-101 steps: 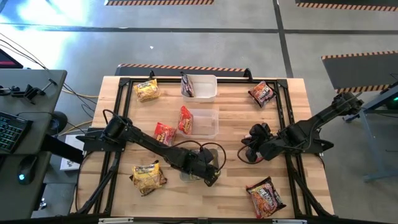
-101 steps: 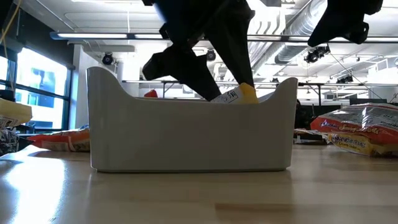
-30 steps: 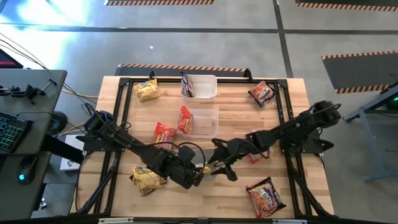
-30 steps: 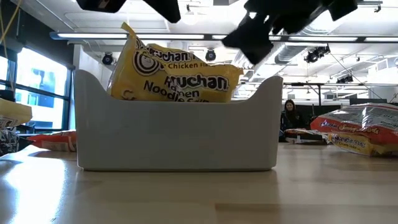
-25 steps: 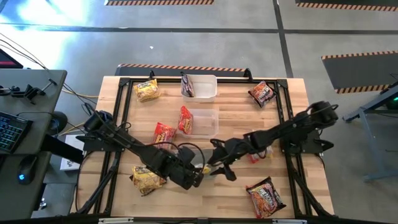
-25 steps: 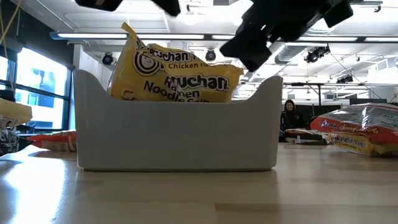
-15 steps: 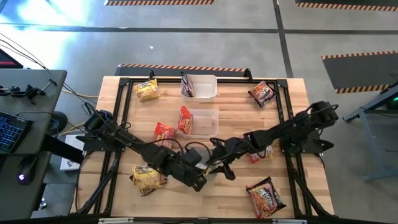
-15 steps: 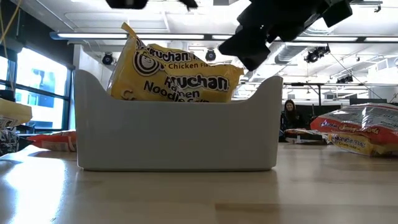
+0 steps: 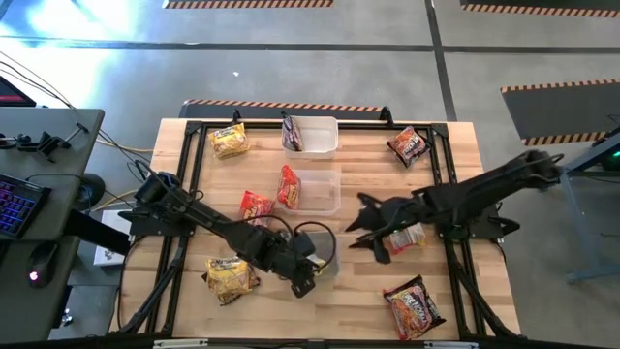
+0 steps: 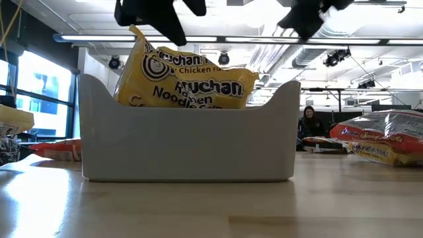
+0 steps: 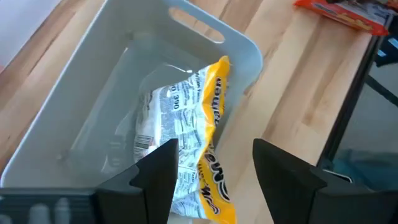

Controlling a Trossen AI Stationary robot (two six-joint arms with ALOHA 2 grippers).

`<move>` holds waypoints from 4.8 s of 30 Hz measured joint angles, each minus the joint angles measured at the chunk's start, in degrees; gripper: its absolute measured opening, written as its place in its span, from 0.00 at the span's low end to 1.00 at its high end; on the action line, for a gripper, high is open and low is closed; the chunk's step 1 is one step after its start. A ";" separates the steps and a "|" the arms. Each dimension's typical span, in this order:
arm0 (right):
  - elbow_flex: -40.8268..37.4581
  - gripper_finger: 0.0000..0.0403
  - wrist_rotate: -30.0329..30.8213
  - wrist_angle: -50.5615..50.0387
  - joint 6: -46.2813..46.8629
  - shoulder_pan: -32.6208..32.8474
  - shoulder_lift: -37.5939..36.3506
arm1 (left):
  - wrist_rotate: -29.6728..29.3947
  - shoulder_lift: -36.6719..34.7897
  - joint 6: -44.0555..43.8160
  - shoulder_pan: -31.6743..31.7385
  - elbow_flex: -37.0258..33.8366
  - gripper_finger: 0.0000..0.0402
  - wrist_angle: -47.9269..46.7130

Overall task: Sort Maruchan noodles
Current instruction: Put the yellow noodle pack into the gray bin

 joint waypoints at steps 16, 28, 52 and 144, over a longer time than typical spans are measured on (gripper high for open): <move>0.00 0.49 8.44 -6.04 2.91 0.12 -9.65 | 5.94 3.33 11.61 3.58 0.09 0.48 2.16; 0.00 0.49 7.81 -7.05 1.34 0.12 -9.65 | 9.16 3.81 17.15 4.29 0.00 0.10 0.88; 0.00 0.49 8.95 -7.05 1.29 0.12 -9.65 | 10.12 4.55 16.16 4.92 0.04 0.46 1.87; 14.87 0.42 1.58 -4.72 33.26 -5.24 32.86 | -23.65 -0.48 -66.40 -15.41 0.04 0.00 -4.65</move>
